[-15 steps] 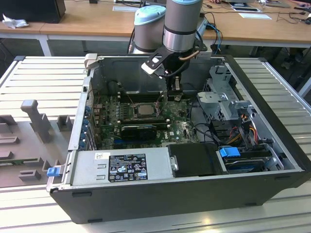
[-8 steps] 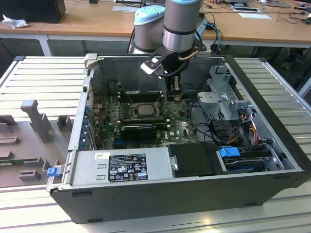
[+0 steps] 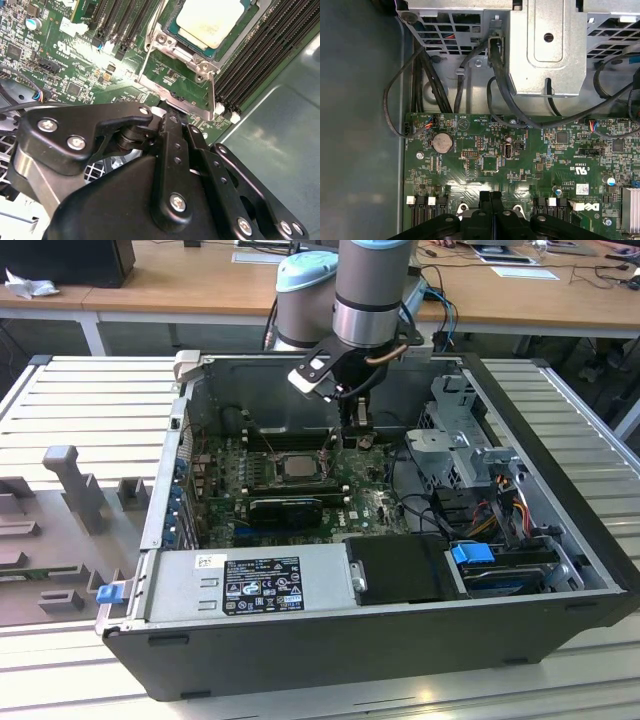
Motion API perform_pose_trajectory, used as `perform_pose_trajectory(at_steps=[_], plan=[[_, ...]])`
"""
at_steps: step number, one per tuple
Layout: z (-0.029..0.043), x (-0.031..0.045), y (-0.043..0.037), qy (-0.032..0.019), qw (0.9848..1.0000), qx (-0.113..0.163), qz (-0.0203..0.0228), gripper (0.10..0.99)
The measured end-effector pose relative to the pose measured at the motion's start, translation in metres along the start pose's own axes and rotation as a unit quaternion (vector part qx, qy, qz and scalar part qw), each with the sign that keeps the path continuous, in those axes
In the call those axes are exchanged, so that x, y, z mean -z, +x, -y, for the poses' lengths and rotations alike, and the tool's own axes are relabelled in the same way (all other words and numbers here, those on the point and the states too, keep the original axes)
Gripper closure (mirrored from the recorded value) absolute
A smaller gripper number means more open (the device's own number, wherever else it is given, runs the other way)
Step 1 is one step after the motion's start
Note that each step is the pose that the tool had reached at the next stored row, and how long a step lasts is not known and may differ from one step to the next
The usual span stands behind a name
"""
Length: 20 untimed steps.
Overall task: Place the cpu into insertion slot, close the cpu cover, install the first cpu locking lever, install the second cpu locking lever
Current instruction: 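Close the cpu cover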
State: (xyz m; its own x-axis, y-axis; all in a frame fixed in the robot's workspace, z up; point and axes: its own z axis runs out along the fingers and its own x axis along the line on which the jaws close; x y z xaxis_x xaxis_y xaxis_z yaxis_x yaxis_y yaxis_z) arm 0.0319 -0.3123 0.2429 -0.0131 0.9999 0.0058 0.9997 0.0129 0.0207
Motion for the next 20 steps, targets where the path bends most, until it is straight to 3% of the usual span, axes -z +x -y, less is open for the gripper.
perform_pose_trajectory(at_steps=[20], plan=[[0.0058, 0.0000, 0.0001, 0.0000, 1.0000, 0.000, 0.0000, 0.980]])
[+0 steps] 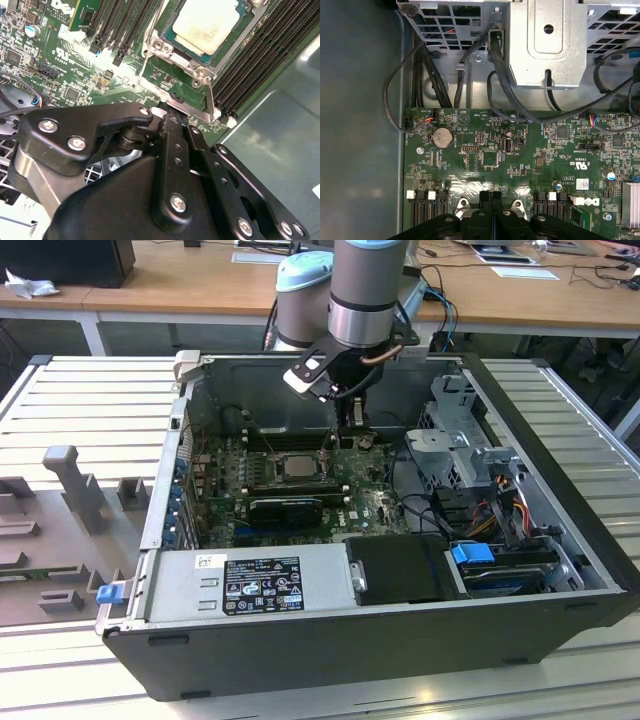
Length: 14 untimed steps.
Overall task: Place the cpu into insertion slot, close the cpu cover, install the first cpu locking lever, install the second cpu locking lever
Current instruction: 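Close the cpu cover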
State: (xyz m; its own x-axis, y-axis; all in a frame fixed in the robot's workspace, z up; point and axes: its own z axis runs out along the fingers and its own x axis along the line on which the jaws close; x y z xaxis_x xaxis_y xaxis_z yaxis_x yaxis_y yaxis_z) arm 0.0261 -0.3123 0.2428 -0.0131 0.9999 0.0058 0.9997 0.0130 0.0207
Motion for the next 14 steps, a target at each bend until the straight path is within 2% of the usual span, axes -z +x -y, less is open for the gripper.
perform_pose_trajectory(at_steps=[12, 14], plan=[[0.0209, 0.0003, 0.0003, 0.0000, 1.0000, 0.000, 0.0000, 0.980], [0.0235, -0.0043, 0.0003, 0.0001, 1.0000, 0.000, -0.0001, 0.980]])
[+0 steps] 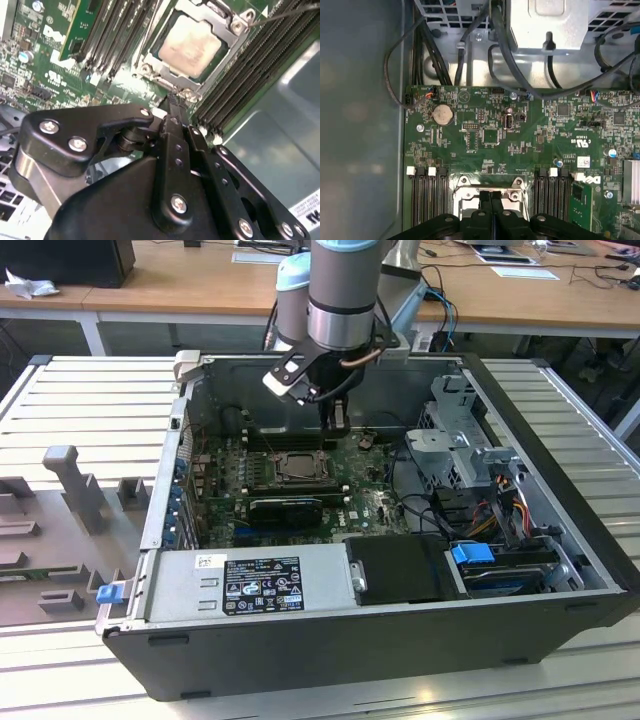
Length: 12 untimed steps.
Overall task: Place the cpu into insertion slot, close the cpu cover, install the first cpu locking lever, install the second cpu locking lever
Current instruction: 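Close the cpu cover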
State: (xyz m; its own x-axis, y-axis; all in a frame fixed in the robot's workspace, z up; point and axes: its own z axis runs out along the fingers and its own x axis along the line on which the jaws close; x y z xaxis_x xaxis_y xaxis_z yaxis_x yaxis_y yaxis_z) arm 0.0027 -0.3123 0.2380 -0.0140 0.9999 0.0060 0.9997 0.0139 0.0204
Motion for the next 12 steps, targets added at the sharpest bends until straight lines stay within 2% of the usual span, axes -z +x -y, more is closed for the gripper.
perform_pose_trajectory(at_steps=[2, 3, 5, 7, 12], plan=[[0.0013, -0.0040, -0.0001, 0.0001, 1.0000, 0.002, -0.0002, 0.980], [0.0045, -0.0066, -0.0002, 0.0001, 1.0000, 0.006, -0.0004, 0.980], [0.0157, -0.0083, 0.0000, 0.0001, 1.0000, 0.008, -0.0005, 0.980], [0.0228, -0.0111, 0.0000, 0.0002, 1.0000, 0.009, -0.0005, 0.980], [0.0291, -0.0209, -0.0004, 0.0008, 0.9998, 0.022, -0.0008, 0.980]])
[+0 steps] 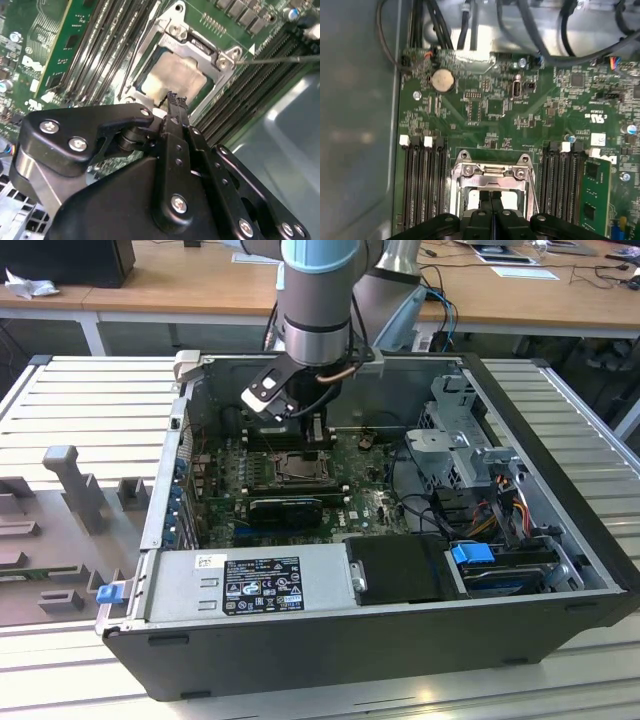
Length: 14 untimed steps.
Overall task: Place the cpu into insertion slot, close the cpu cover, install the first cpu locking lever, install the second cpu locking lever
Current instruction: 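Close the cpu cover, then install the first cpu locking lever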
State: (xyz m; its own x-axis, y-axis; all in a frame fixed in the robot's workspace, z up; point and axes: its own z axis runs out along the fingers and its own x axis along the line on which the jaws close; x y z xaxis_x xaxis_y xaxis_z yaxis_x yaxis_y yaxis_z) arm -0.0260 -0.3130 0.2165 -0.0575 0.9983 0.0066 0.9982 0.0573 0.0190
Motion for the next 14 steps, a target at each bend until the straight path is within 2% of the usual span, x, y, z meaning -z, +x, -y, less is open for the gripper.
perform_pose_trajectory(at_steps=[4, 7, 13, 14], plan=[[0.0098, -0.0016, 0.0003, 0.0000, 1.0000, 0.004, -0.0006, 0.980], [0.0128, -0.0013, 0.0005, 0.0000, 1.0000, 0.005, -0.0005, 0.980], [0.0128, 0.0030, 0.0005, 0.0000, 1.0000, 0.005, 0.0001, 0.980], [0.0127, 0.0059, 0.0005, 0.0001, 1.0000, 0.005, 0.0005, 0.980]])
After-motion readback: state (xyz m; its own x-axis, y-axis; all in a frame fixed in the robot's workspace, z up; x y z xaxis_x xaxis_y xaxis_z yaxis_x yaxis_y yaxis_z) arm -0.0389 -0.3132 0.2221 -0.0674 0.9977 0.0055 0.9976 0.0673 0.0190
